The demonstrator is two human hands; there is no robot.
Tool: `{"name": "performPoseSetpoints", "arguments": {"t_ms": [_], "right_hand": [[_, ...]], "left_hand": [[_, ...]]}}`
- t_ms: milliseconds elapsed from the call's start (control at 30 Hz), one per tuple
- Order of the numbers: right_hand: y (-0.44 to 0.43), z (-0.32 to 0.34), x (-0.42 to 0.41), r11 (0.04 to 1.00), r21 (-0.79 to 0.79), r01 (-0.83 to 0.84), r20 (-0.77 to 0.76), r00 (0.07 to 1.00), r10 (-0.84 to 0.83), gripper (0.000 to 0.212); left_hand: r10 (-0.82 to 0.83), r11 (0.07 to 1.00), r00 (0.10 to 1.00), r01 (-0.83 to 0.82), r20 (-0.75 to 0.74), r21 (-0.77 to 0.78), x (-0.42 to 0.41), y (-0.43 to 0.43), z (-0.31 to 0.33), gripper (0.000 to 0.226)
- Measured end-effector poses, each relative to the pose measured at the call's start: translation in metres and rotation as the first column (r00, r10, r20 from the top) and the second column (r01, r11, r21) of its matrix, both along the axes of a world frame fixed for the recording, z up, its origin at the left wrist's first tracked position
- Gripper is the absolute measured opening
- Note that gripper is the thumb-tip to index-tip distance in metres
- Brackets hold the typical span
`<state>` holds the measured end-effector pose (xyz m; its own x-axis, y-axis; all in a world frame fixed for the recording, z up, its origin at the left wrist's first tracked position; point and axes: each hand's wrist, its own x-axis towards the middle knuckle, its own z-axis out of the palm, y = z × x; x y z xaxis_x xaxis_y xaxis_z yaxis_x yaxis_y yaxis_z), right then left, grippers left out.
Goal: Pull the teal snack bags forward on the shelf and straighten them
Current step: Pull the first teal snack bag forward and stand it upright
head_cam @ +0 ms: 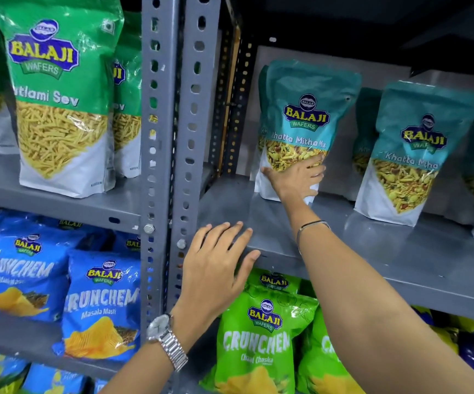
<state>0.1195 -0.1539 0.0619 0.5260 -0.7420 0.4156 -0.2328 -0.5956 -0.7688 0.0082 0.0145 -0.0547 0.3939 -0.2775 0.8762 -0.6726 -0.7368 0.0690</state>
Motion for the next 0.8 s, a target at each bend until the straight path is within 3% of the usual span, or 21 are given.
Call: {"name": "performPoseSetpoints", "arguments": {"t_ms": [800], "right_hand": [[0.014, -0.009, -0.060, 0.995, -0.096, 0.025, 0.051, 0.998, -0.020, 0.131]], "left_hand": [[-0.004, 1.000, 1.000, 0.004, -0.020, 0.004, -0.007, 0.001, 0.002, 0.039]]}}
